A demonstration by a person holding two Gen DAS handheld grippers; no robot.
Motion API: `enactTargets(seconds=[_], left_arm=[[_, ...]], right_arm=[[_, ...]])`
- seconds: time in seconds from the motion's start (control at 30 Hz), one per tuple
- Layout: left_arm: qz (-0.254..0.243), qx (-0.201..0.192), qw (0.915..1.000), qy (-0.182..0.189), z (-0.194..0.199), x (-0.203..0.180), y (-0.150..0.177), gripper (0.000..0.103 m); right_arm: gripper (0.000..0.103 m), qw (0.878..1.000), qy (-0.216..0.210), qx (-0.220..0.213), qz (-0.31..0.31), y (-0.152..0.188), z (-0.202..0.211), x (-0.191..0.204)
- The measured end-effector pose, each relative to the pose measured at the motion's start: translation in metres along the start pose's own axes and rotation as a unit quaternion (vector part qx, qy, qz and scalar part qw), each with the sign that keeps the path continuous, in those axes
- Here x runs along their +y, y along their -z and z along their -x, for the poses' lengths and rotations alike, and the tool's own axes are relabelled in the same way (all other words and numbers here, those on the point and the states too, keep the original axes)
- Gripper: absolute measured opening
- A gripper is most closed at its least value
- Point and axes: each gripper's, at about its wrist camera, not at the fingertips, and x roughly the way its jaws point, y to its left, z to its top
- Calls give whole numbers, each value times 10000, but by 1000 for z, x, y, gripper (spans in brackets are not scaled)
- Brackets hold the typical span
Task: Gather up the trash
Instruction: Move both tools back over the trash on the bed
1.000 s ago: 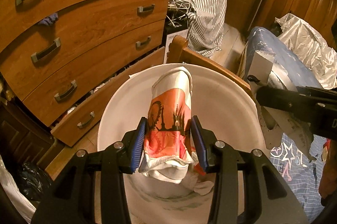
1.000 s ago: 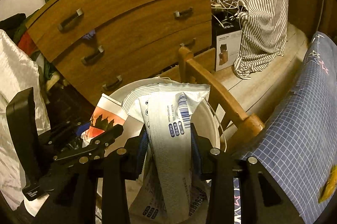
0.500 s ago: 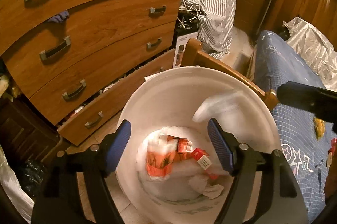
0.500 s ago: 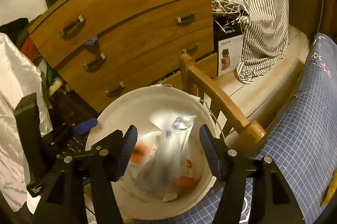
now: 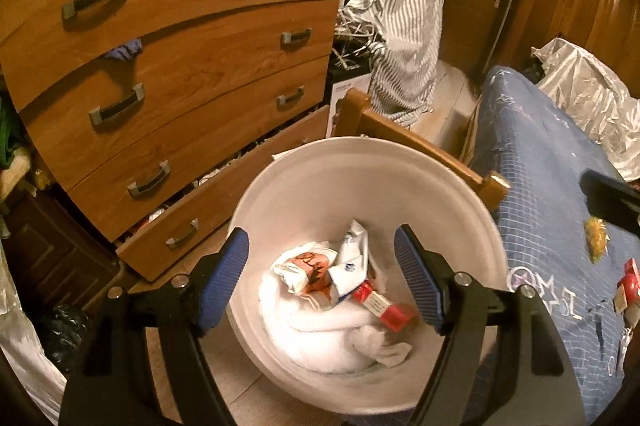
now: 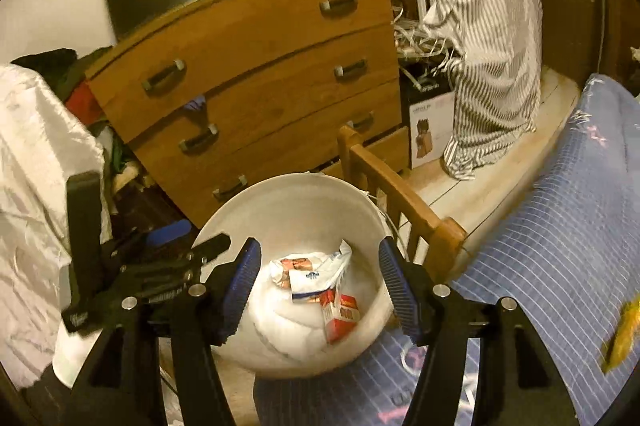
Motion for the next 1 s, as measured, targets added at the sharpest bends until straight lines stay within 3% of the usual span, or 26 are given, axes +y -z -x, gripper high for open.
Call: enactTargets(seconds=[0.13,0.3,0.5,0.67,0.77,0.9,1.0], left_arm=[[-234,-75,9995,192,14,-34,16,72],[-841,2,9942,669,18,-109,50,72],[-1683,308,9740,1482,18,-222,106,71],[-2432,674,9432,2161,22,-312,164,64],[-2943,762,9160,2616,36,-367,199,64],[-3617,1018,8660,3300,55,-440,246,64],[-3873,1153,8461,3476,57,-473,269,64]], right_arm=[[67,9988,250,-428,0,53,62,-12],[72,9933,856,-753,-201,146,141,-46],[72,9741,1761,-1073,-928,265,241,-115],[71,9372,2680,-1156,-1911,377,334,-192],[69,9156,3029,-1088,-2408,431,365,-229],[69,9130,3147,-839,-2458,467,374,-261],[69,9187,3072,-617,-2404,473,368,-284]])
